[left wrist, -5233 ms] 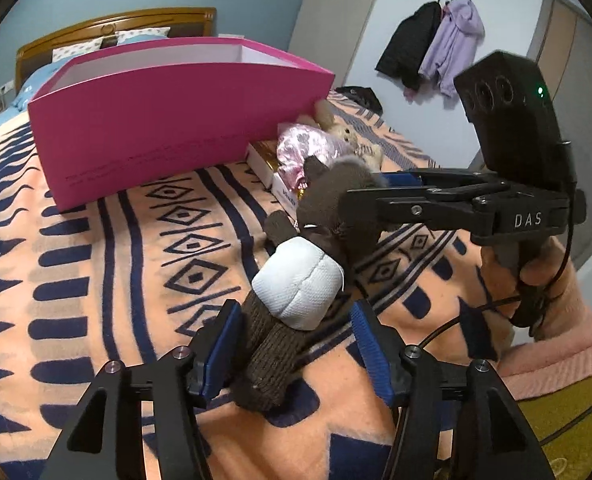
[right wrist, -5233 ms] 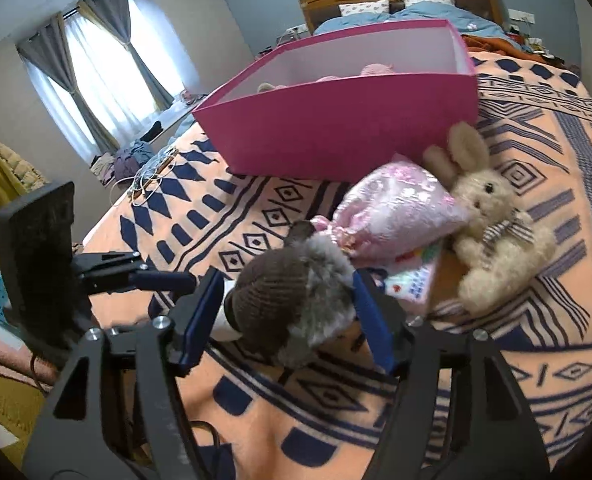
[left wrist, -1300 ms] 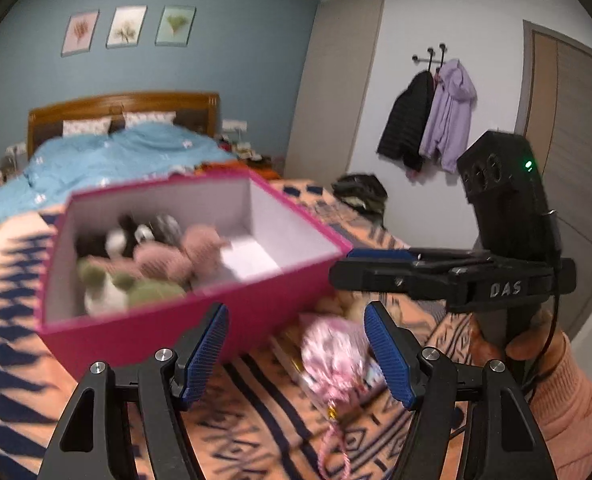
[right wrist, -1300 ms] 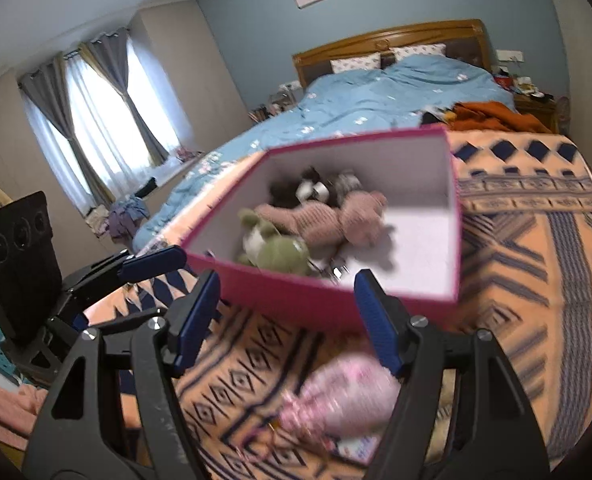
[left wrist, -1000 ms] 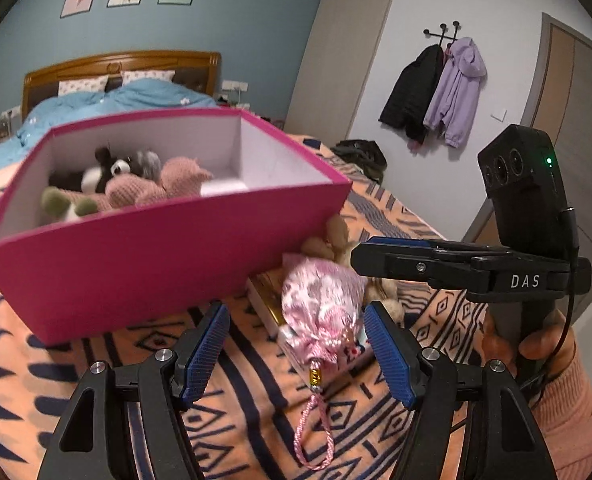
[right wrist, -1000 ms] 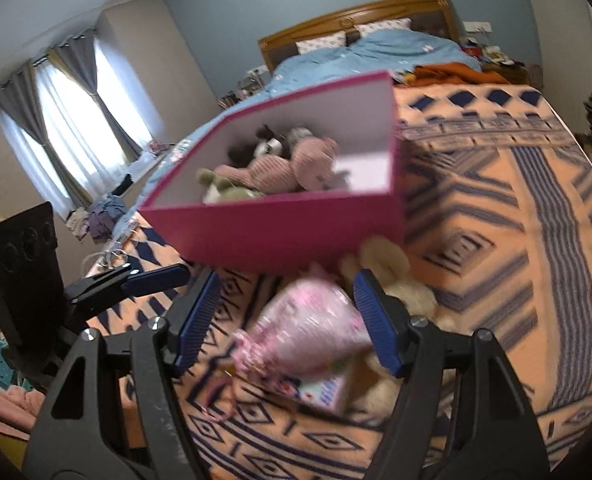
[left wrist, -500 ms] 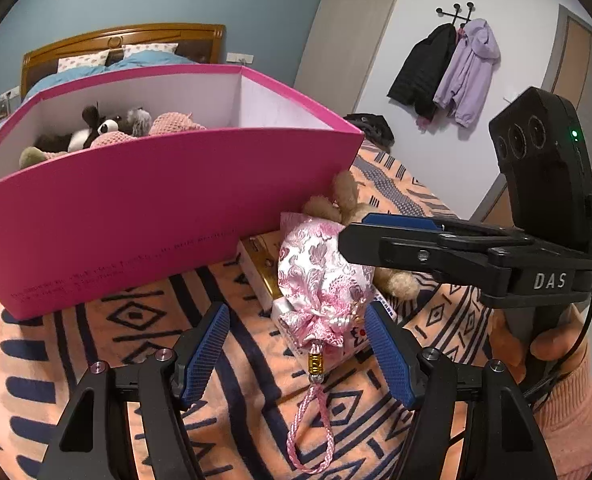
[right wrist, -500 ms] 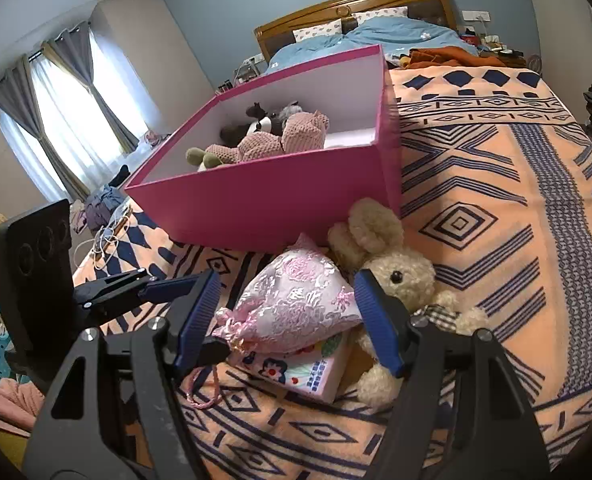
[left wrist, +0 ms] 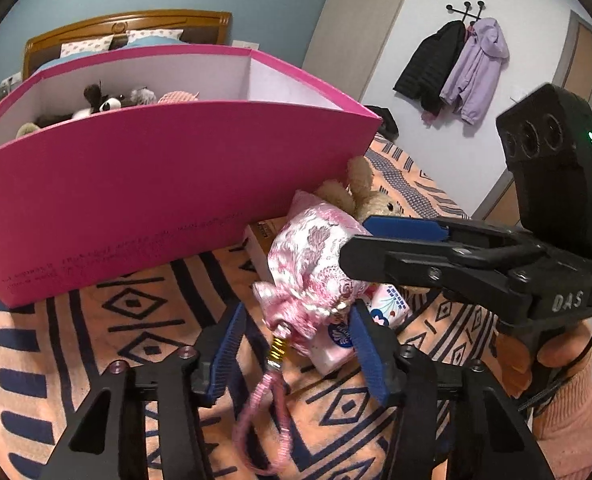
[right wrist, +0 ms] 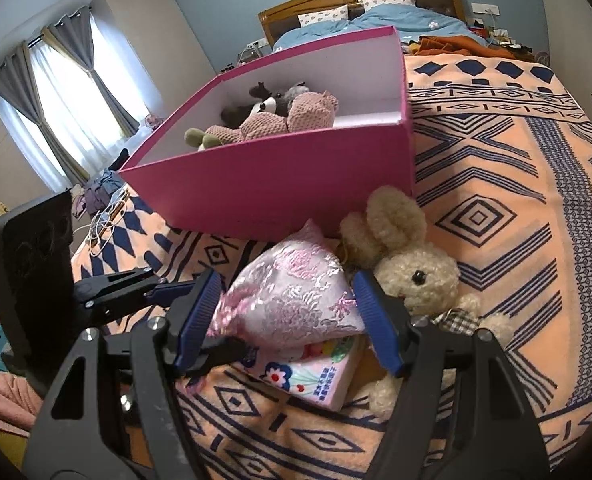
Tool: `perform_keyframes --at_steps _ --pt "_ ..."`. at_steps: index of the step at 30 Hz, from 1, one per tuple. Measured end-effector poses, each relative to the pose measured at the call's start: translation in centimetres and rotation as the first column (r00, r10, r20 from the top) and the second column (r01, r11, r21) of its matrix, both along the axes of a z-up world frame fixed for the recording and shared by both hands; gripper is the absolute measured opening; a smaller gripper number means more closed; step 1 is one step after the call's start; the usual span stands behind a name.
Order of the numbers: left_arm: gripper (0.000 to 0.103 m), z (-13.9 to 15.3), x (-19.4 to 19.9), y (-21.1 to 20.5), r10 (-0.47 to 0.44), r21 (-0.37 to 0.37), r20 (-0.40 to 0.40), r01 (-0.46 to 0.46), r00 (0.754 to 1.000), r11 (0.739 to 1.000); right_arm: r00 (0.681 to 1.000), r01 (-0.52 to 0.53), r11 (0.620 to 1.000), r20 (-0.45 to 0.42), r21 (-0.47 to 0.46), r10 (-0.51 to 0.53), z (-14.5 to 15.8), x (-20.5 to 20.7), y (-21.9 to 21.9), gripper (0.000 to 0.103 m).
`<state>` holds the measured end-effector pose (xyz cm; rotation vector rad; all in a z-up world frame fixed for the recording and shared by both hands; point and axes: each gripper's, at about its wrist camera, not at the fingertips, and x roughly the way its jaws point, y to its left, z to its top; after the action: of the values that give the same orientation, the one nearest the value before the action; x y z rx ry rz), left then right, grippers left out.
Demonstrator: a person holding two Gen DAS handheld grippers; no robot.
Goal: Organize objects
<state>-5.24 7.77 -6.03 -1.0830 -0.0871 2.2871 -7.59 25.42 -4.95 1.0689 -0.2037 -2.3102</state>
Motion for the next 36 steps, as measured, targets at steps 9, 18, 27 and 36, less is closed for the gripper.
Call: perform_keyframes --at_steps 9,18,27,36 --pt "0.048 0.1 -0.5 -1.3 0.020 0.011 0.011 -0.021 1.000 1.000 0.999 -0.023 1.000 0.028 -0.021 0.023 -0.2 0.9 -0.1 0.071" --pt "0.048 0.3 -0.8 -1.7 0.038 0.023 0.016 -0.038 0.999 0.999 1.000 0.010 0.999 0.014 -0.034 -0.010 0.2 0.9 0.8 0.071" --pt "0.052 0.9 -1.1 -2.2 0.074 0.027 0.003 -0.074 0.997 0.997 0.983 0.171 0.985 -0.073 0.031 -0.168 1.5 0.4 4.3 0.071" --pt "0.056 1.5 -1.1 -2.2 0.086 0.021 -0.009 -0.086 0.996 0.996 0.992 0.118 0.981 -0.060 0.153 -0.110 -0.4 -2.0 3.5 0.071"
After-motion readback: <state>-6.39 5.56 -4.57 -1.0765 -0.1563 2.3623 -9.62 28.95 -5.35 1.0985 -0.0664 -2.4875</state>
